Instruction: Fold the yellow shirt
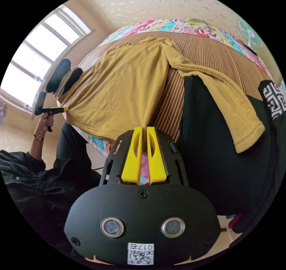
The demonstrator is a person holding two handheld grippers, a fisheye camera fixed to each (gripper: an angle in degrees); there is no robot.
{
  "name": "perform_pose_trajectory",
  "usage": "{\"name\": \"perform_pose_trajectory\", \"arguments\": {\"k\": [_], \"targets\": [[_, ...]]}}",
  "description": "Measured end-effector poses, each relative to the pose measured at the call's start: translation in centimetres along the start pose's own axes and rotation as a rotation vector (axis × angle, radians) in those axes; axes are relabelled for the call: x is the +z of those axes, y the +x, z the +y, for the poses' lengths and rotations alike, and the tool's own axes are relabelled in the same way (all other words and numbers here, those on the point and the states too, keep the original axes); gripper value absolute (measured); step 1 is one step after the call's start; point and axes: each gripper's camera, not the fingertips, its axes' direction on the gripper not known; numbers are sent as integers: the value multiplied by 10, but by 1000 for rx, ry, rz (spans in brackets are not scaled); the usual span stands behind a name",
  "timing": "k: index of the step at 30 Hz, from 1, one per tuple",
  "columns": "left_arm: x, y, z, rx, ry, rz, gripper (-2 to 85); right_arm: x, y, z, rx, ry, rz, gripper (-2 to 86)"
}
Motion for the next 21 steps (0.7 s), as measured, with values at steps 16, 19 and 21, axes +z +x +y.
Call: {"name": "perform_pose_trajectory", "arguments": {"k": [16, 19, 21], "targets": [[5, -26, 170, -431, -29, -12, 17, 36, -24, 107, -218, -354, -48, 21], [-11, -12, 172, -384, 43, -138, 16, 44, -26, 93, -265, -418, -66, 21], [-37, -3, 175, -345, 154, -259, 9, 40, -29, 81, -285, -431, -82, 20]]}}
